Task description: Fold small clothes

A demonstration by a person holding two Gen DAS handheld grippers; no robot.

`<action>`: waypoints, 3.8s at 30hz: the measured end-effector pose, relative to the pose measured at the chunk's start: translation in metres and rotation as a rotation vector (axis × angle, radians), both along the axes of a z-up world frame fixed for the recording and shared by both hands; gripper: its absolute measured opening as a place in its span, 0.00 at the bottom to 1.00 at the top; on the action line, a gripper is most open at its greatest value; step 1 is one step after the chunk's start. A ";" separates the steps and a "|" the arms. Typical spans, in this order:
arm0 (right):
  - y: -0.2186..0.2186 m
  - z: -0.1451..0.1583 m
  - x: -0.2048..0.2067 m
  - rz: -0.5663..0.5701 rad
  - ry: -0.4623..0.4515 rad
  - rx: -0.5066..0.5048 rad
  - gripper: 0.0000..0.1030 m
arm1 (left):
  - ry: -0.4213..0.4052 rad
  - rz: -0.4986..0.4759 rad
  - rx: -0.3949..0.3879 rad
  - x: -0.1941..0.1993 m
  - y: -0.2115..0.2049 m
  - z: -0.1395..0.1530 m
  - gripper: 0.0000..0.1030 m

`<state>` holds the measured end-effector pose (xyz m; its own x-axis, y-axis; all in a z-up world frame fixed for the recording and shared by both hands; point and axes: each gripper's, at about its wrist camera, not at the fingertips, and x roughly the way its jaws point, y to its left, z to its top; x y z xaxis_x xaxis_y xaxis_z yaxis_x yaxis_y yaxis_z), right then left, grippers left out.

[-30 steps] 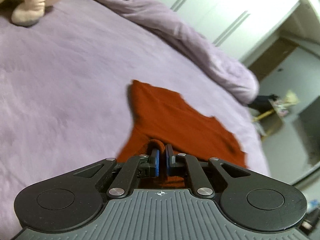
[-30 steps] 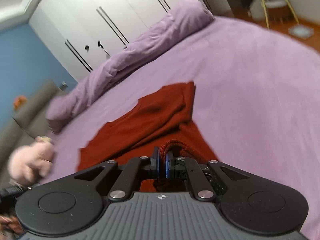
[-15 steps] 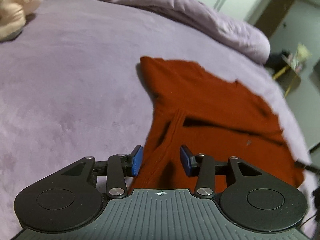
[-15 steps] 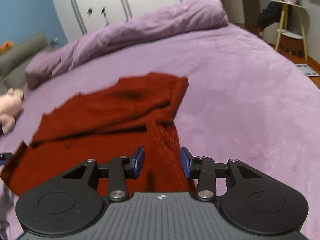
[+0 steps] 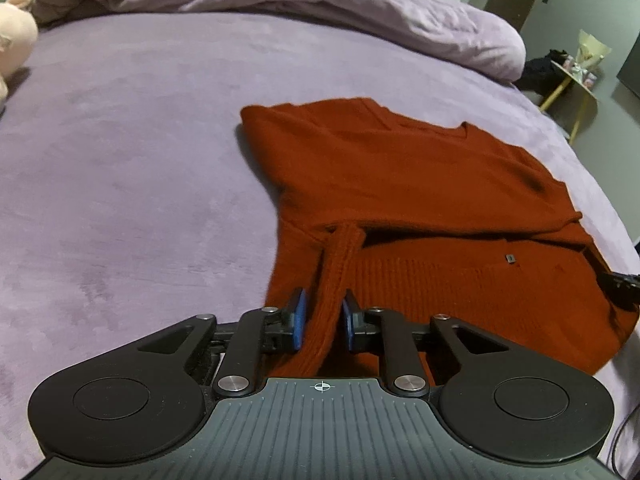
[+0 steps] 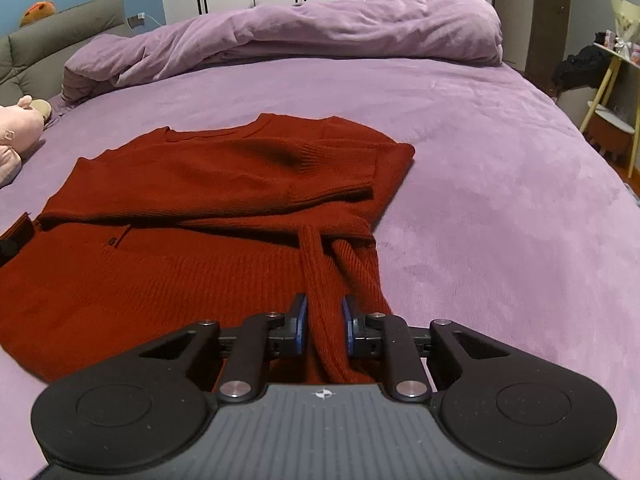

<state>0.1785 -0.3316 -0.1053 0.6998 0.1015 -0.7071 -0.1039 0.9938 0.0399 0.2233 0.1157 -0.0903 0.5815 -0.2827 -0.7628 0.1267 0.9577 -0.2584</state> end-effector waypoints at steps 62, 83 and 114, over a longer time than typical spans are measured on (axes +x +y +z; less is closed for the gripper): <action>0.023 0.017 0.169 -0.397 -0.275 -0.080 0.13 | -0.275 0.316 0.043 0.129 -0.028 0.027 0.42; -0.022 -0.029 0.171 -0.304 -0.230 0.097 0.00 | -0.196 0.217 0.003 0.167 -0.048 -0.033 0.44; 0.064 0.006 0.028 -0.091 -0.155 0.181 0.24 | -0.024 0.187 -0.133 0.013 0.023 -0.002 0.65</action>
